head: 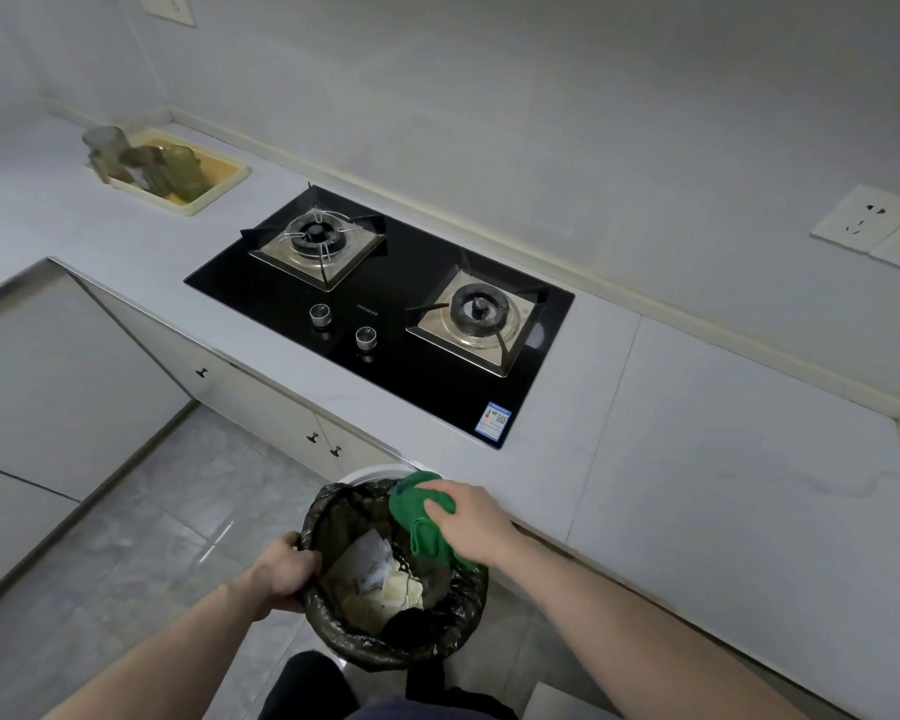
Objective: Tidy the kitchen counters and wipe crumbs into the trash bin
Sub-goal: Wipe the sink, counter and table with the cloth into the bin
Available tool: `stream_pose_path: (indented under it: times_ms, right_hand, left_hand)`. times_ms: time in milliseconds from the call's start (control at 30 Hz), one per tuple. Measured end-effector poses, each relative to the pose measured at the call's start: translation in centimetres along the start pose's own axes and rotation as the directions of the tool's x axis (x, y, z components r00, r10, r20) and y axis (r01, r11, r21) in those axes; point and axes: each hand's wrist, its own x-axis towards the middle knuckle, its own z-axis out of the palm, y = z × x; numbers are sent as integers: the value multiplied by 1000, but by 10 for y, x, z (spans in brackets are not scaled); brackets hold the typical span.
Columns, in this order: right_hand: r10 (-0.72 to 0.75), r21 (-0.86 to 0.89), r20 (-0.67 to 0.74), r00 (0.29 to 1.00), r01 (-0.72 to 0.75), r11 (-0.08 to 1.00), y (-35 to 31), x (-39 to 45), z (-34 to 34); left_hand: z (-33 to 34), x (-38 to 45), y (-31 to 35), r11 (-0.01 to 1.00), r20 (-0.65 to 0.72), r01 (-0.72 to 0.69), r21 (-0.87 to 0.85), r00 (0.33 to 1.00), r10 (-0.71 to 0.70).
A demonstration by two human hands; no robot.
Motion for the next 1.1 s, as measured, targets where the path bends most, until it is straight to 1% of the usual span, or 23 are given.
stream_pose_path:
  times_ms: [100, 267, 400, 533, 667, 767, 867, 1000, 1100]
  right_hand:
    - [-49, 127, -99, 994, 62, 990, -15, 4, 0]
    - [-64, 243, -200, 978, 113, 963, -35, 23, -15]
    - [-28, 326, -261, 965, 115, 938, -67, 48, -10]
    - [0, 377, -296, 955, 117, 919, -113, 80, 15]
    - [-22, 369, -309, 951, 141, 919, -159, 111, 47]
    - [-29, 321, -305, 952, 131, 938, -188, 132, 77]
    - [0, 276, -278, 961, 80, 958, -210, 150, 103]
    - [52, 205, -249, 967, 0, 979, -228, 170, 140]
    - [64, 160, -182, 981, -35, 986, -236, 188, 167]
  left_hand:
    - [-14, 3, -8, 1000, -41, -20, -15, 999, 19]
    - [-51, 9, -26, 993, -125, -26, -112, 992, 12]
    - [-94, 26, -34, 983, -127, -33, -182, 992, 10]
    - [-143, 49, -44, 974, -147, -45, -223, 989, 12]
    - [-196, 74, -62, 960, -157, -55, -274, 988, 12]
    - [-242, 92, -74, 949, -162, -49, -310, 987, -2]
    - [-281, 106, -80, 947, -184, -19, -320, 982, -42]
    - [-323, 123, -94, 957, -213, 27, -288, 973, -92]
    - [-345, 145, -111, 963, -242, 50, -267, 963, -117]
